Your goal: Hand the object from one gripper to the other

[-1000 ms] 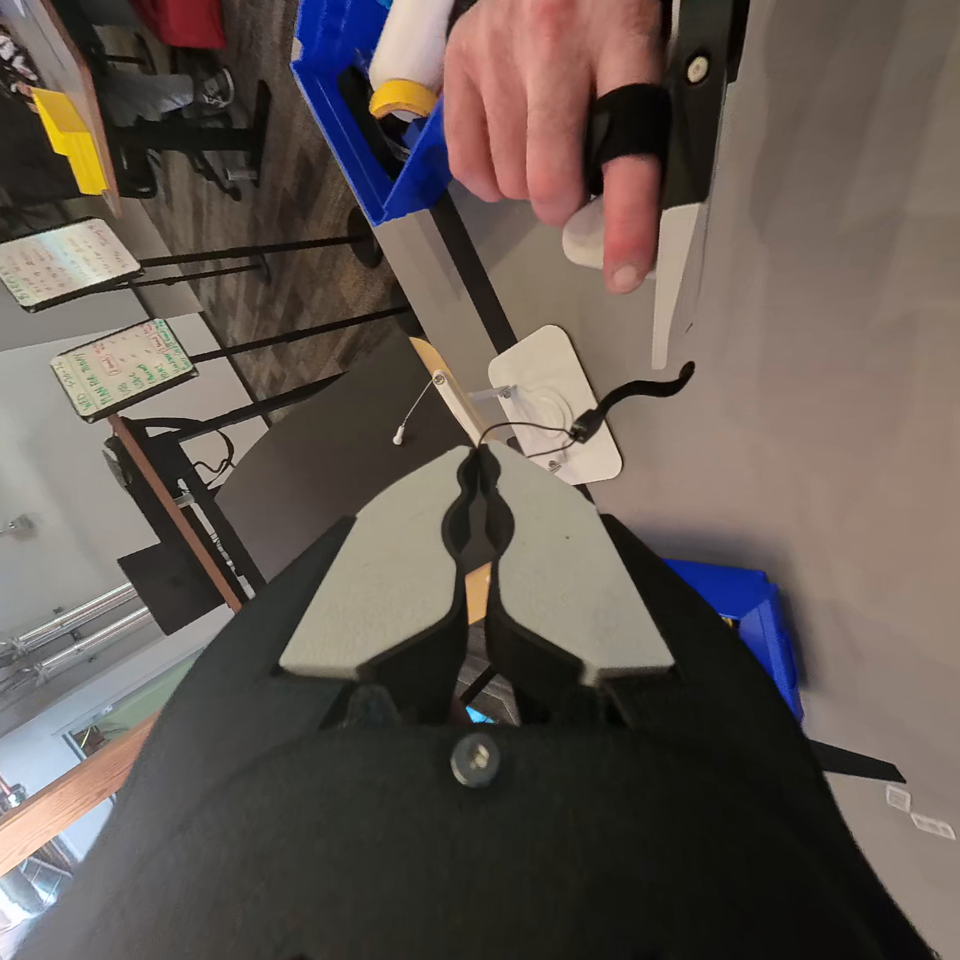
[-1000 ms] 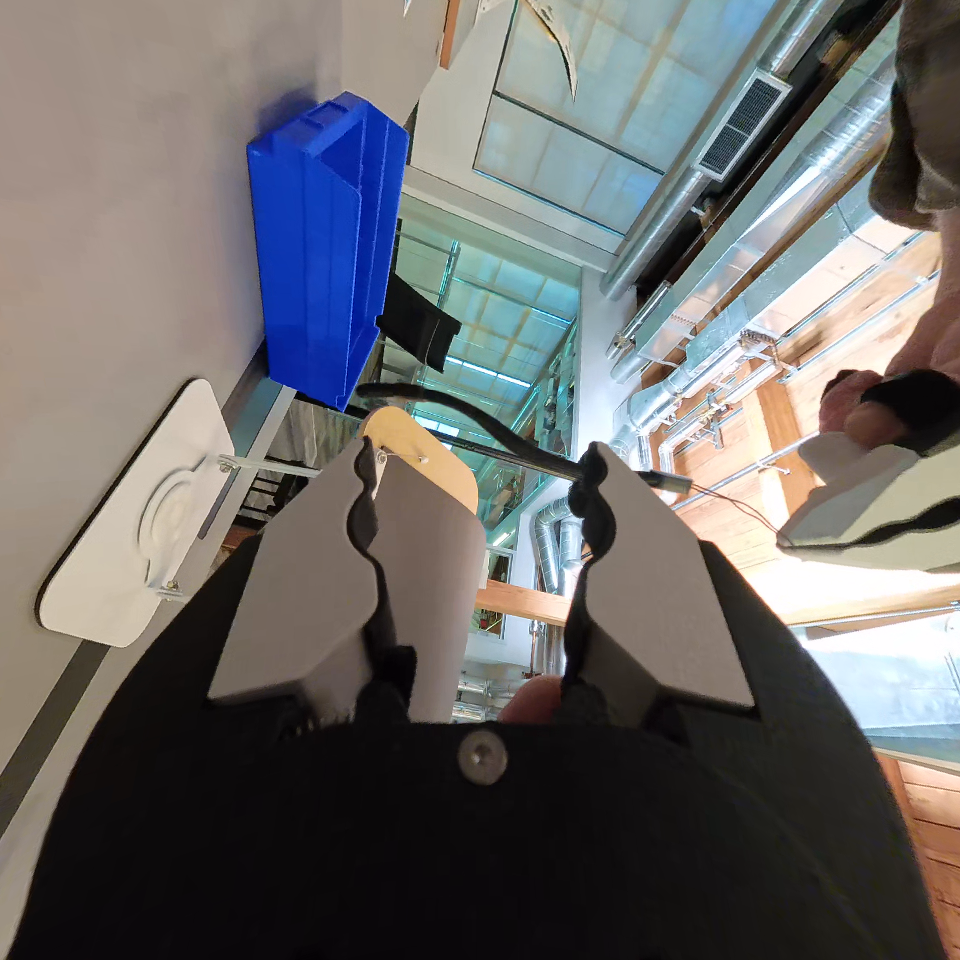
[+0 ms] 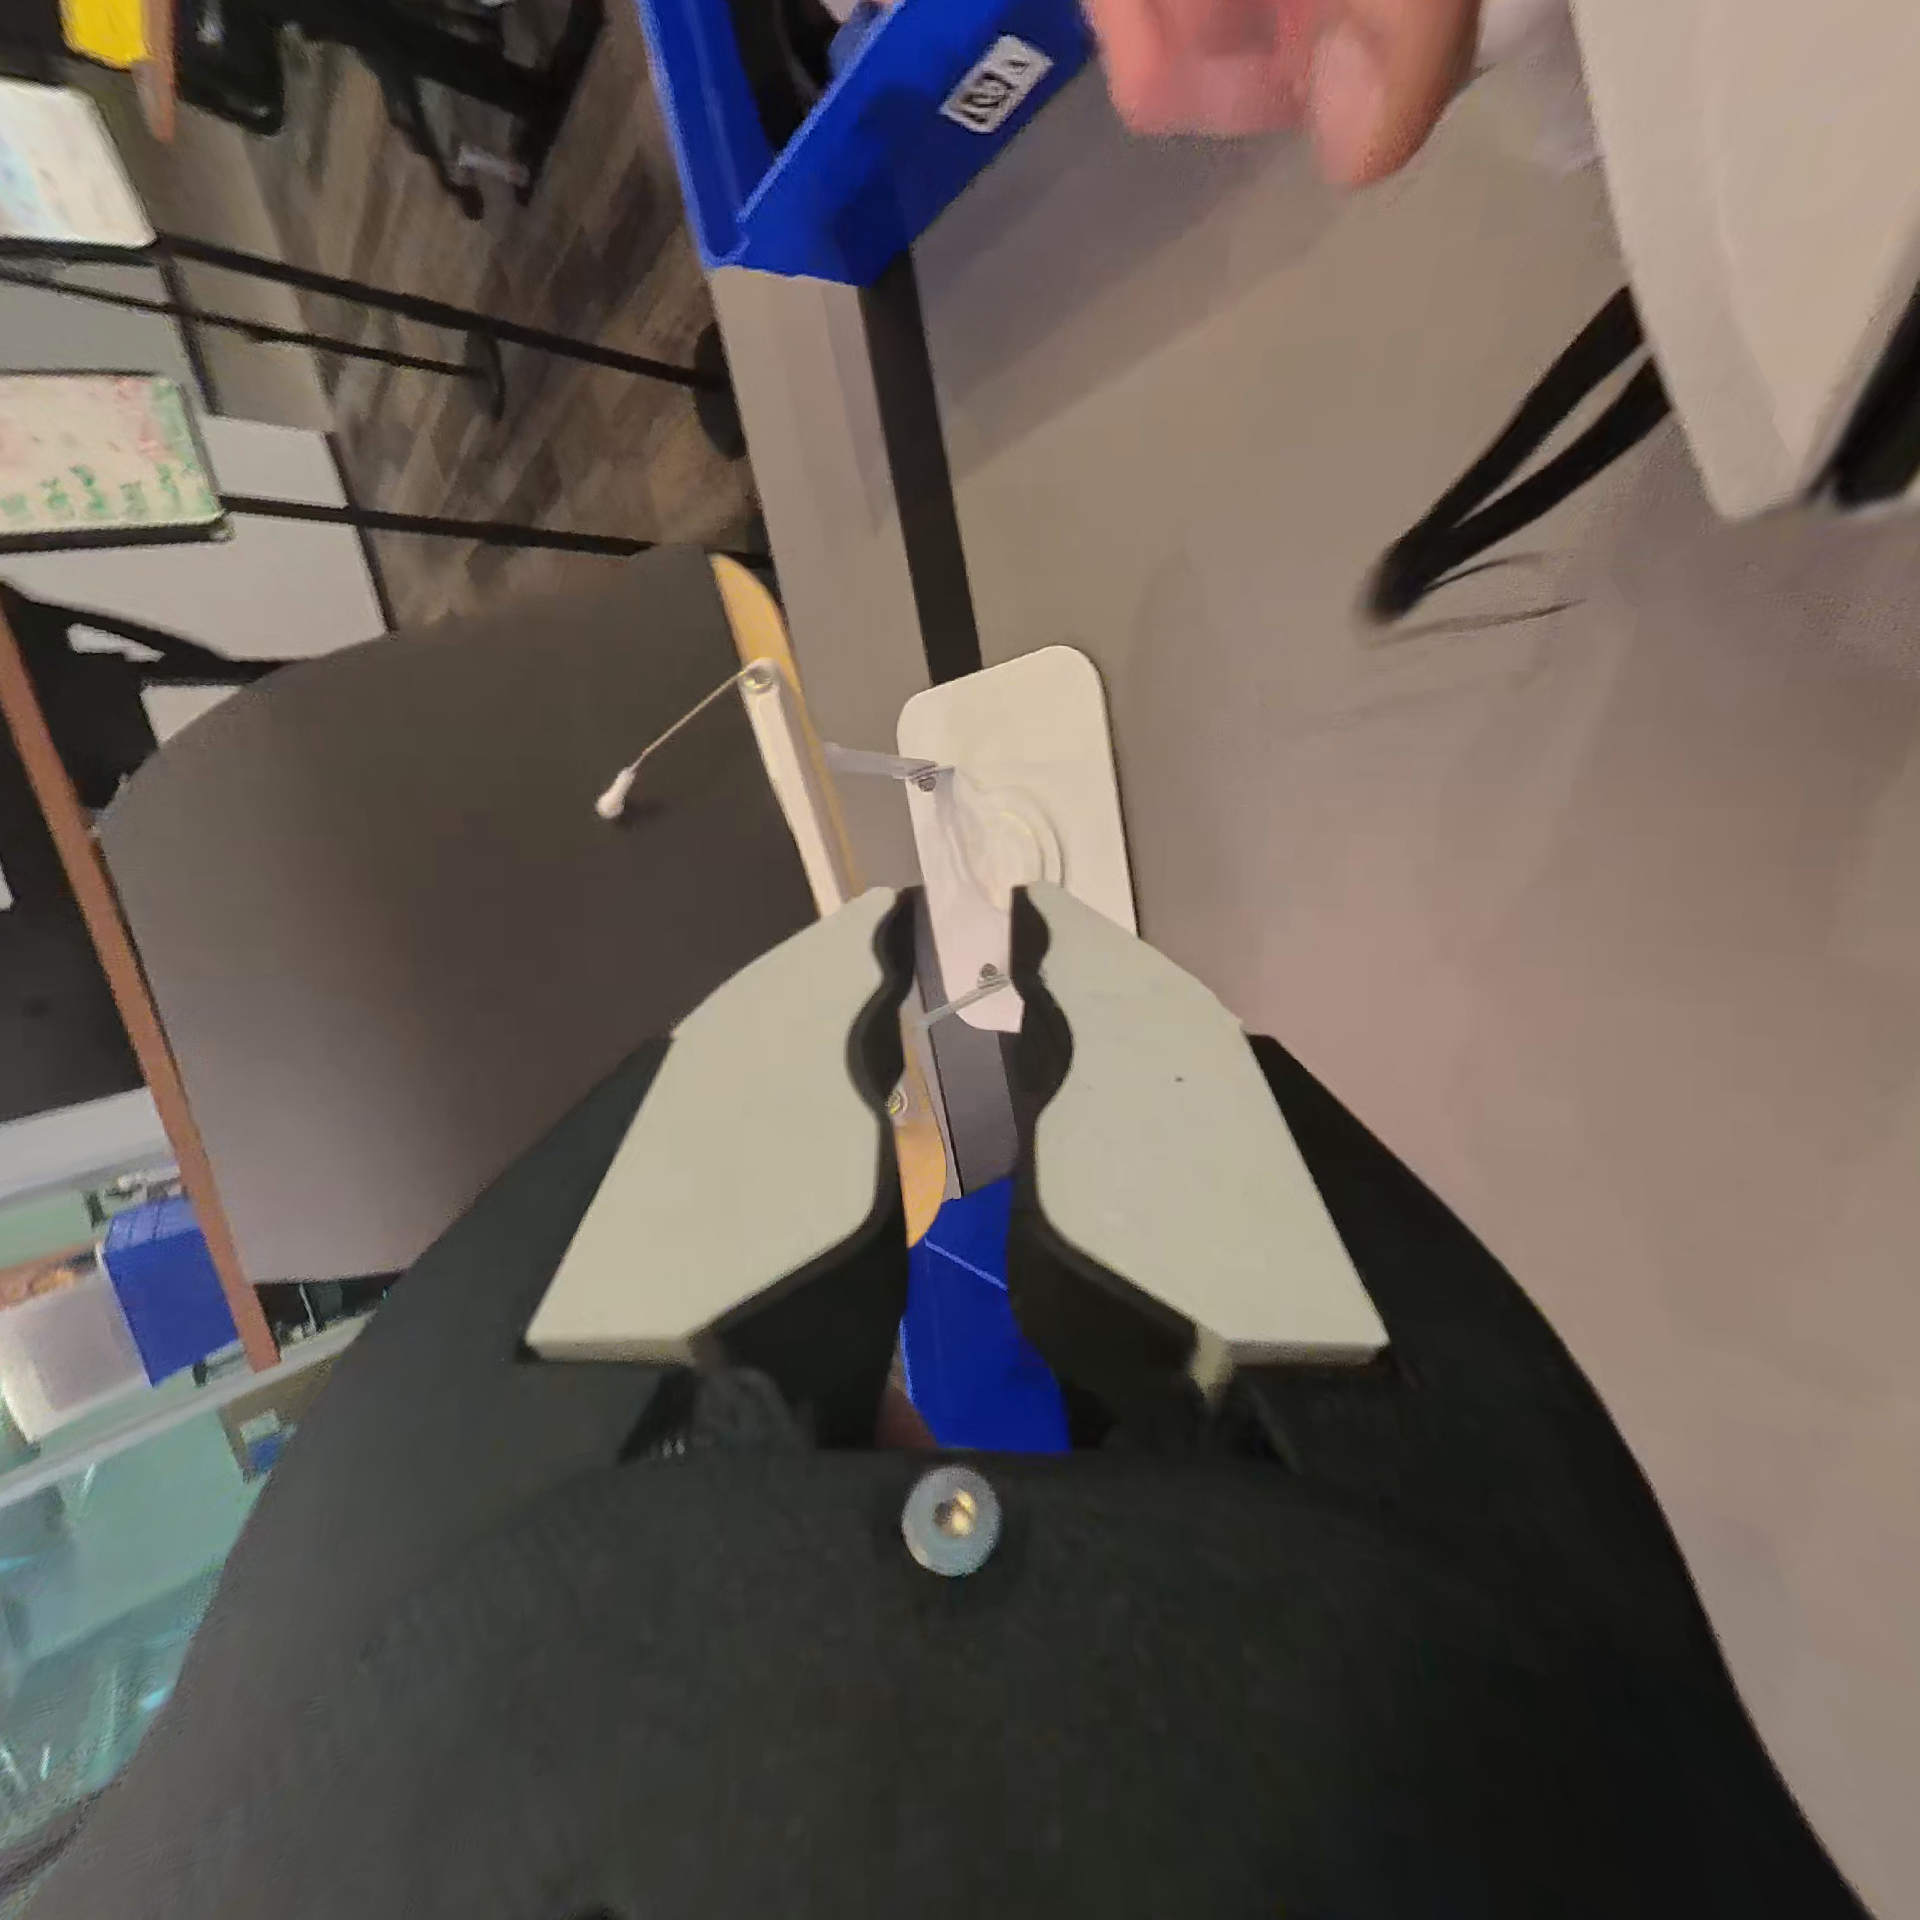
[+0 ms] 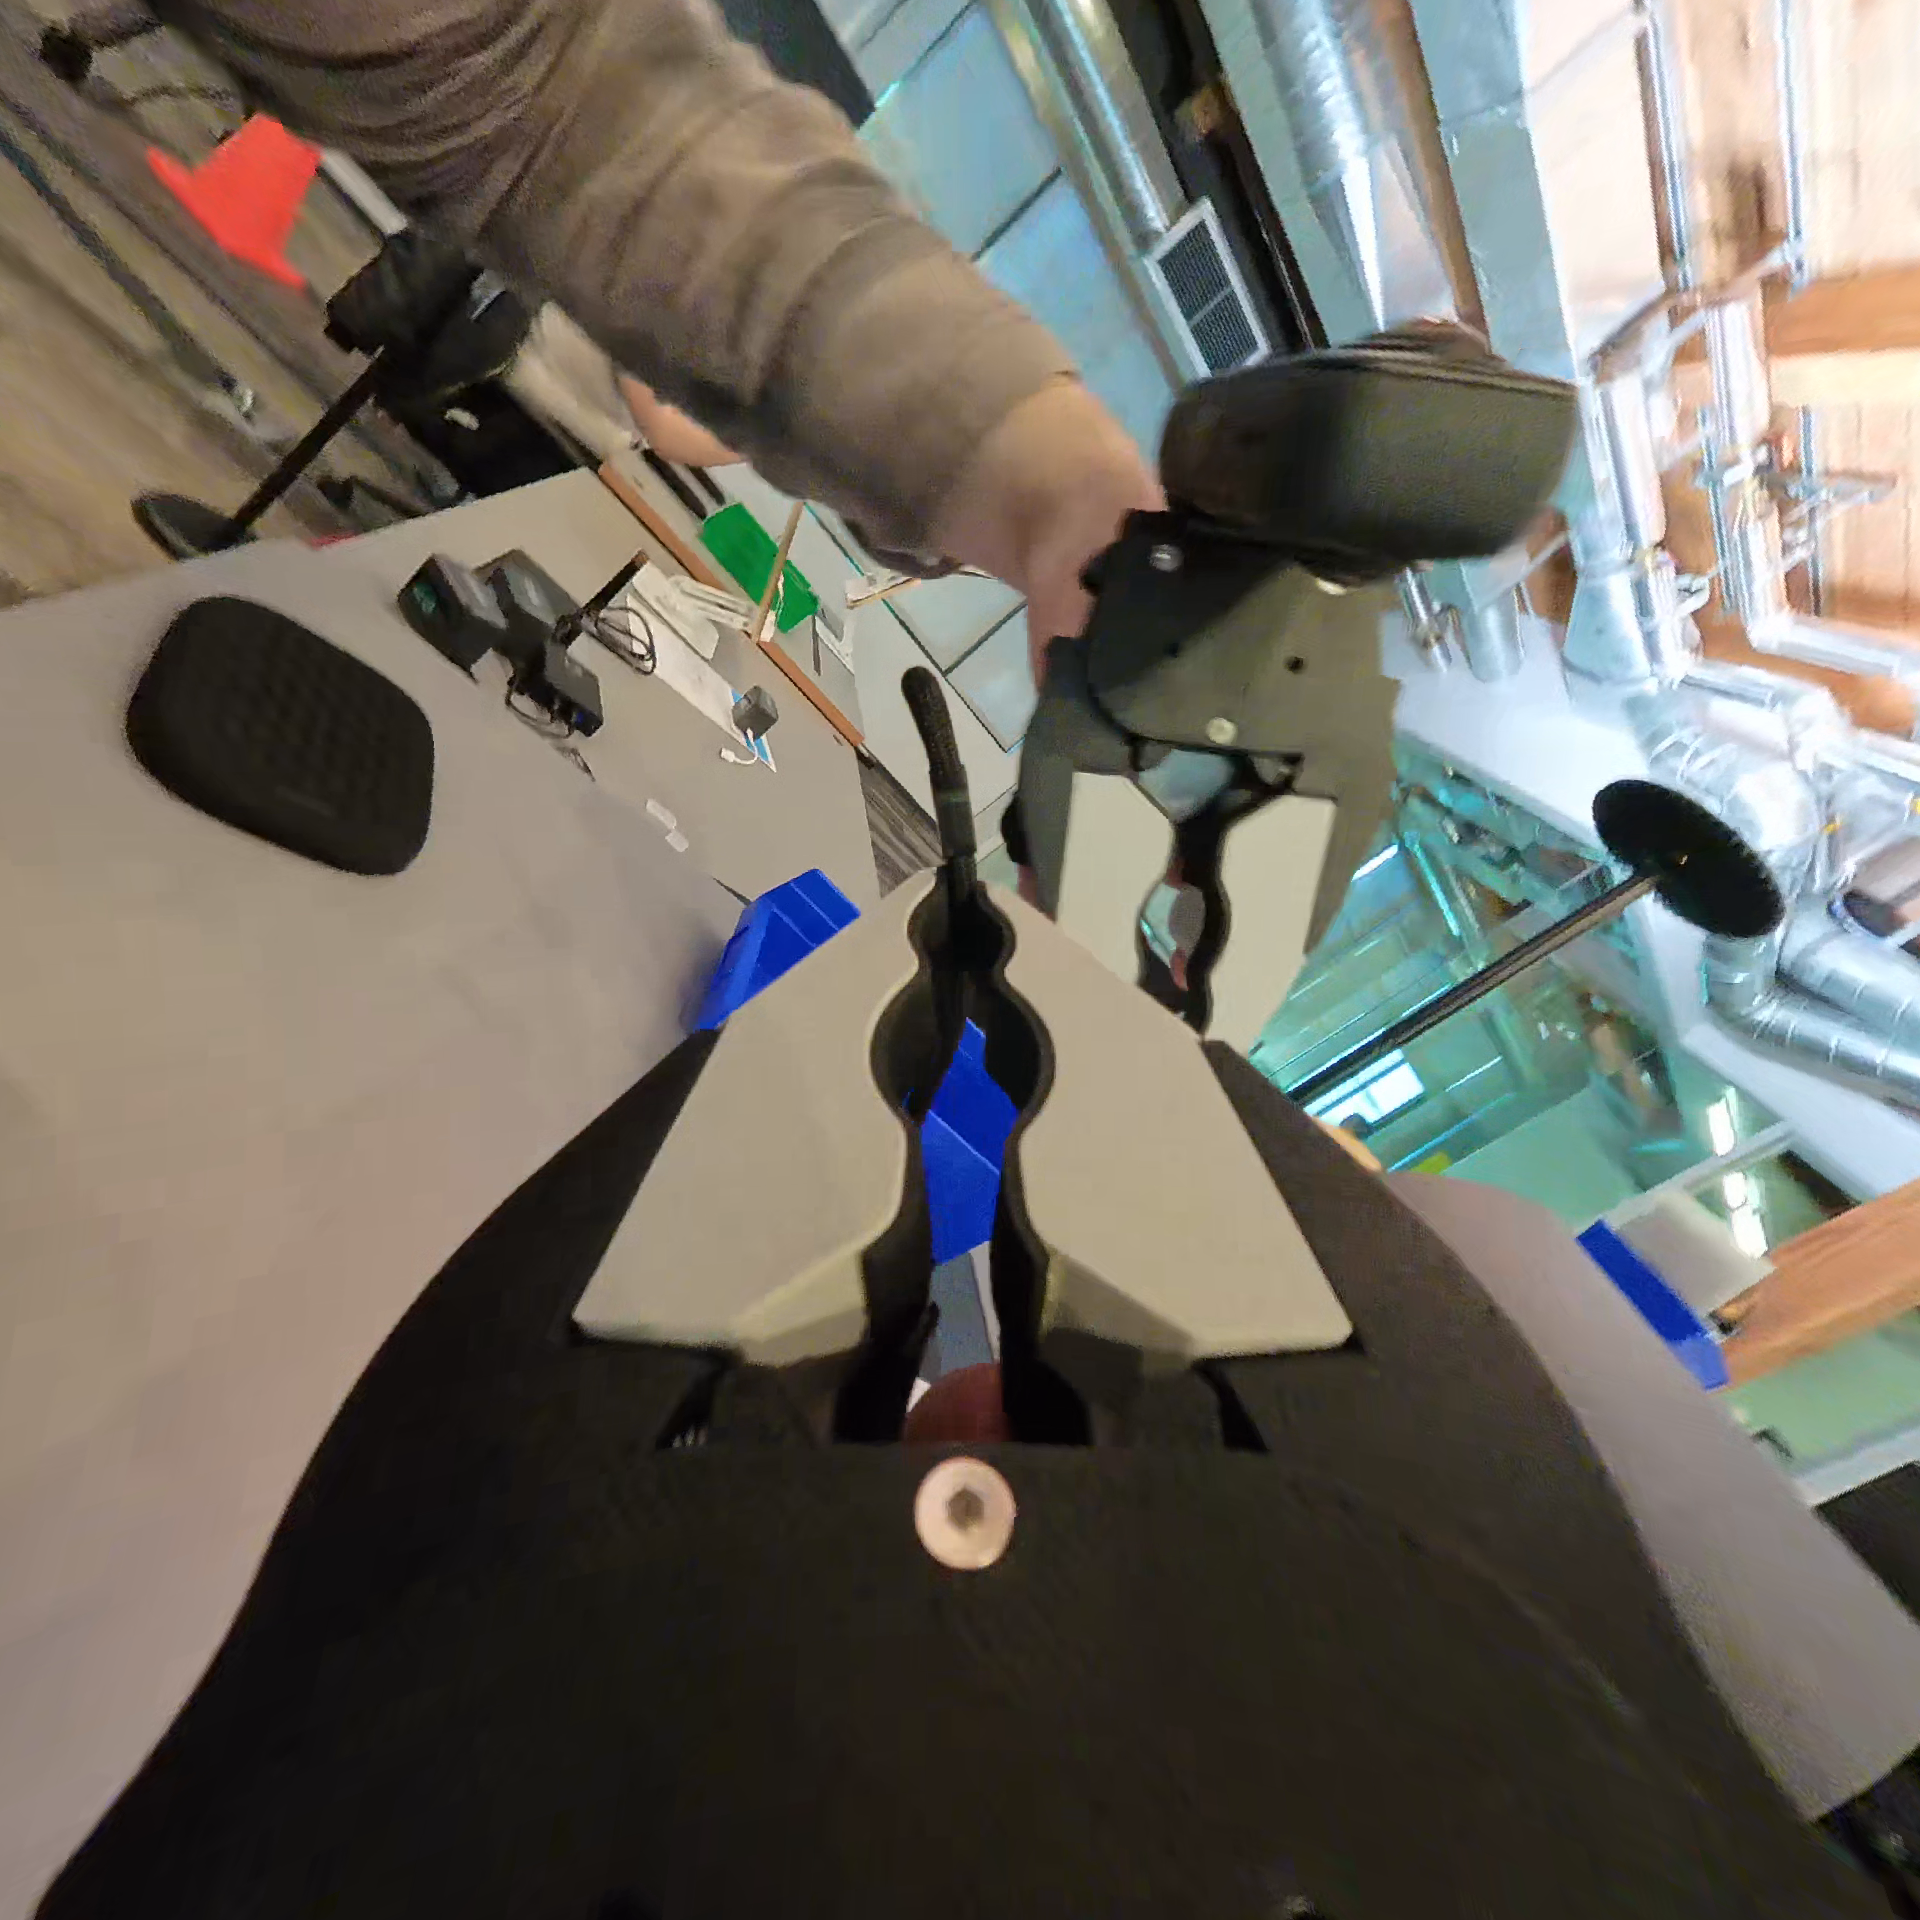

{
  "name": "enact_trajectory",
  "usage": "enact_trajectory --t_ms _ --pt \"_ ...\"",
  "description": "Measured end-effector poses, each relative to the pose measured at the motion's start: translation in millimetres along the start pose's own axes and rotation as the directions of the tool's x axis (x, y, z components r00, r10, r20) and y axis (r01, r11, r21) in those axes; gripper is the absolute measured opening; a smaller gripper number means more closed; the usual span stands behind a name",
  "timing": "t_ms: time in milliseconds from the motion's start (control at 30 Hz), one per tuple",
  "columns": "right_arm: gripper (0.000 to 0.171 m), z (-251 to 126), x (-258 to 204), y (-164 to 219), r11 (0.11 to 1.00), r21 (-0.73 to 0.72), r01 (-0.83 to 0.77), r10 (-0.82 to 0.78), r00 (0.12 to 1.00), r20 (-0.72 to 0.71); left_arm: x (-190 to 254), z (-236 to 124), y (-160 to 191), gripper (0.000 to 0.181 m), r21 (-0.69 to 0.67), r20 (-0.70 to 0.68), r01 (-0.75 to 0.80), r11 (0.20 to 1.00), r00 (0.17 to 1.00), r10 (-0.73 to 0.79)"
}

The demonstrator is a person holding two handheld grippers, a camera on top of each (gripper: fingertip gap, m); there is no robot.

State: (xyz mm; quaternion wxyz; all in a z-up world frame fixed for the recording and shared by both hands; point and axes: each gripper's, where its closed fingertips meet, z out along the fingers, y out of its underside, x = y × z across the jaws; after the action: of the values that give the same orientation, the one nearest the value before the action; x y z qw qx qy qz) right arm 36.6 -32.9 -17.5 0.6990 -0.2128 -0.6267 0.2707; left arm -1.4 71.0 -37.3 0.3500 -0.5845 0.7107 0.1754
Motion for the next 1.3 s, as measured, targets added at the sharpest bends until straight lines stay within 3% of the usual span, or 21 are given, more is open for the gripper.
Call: enact_trajectory --t_ms 33,167,367,500,600,933,1100,1300 --pt "0.000 -2 6 2 0.999 0.002 -0.038 0.038 0.999 -0.012 -4 -1 3 0.022 0.012 0.028 0.035 0.999 0.999 -0.035" --pt "0.000 -6 26 15 0.986 -0.024 -0.168 0.166 0.984 -0.058 -17 -23 3 0.035 0.101 0.142 0.096 0.990 0.984 -0.110" --pt "0.000 -7 39 35 0.951 -0.096 -0.294 0.286 0.954 -0.091 -4 -68 -57 0.028 0.322 0.208 0.019 0.947 0.974 -0.090" --pt "0.000 -3 33 41 0.946 -0.150 -0.288 0.279 0.957 -0.078 12 -63 -83 0.022 0.302 0.220 -0.078 0.950 0.975 0.011" --pt "0.000 -2 31 38 0.947 -0.151 -0.284 0.275 0.959 -0.074 14 -55 -86 0.004 0.276 0.225 -0.102 0.956 0.973 0.039" --pt "0.000 -3 39 36 0.949 -0.120 -0.290 0.277 0.954 -0.113 7 -55 -87 0.002 0.287 0.227 -0.101 0.953 0.973 0.035" --pt "0.012 -8 41 19 0.944 -0.011 -0.330 0.328 0.941 -0.081 9 -54 -86 0.003 0.294 0.207 -0.094 0.951 0.978 0.033" --pt "0.002 -6 37 20 0.956 -0.052 -0.289 0.284 0.955 -0.085 14 -51 -90 0.003 0.309 0.186 -0.095 0.946 0.982 0.037"
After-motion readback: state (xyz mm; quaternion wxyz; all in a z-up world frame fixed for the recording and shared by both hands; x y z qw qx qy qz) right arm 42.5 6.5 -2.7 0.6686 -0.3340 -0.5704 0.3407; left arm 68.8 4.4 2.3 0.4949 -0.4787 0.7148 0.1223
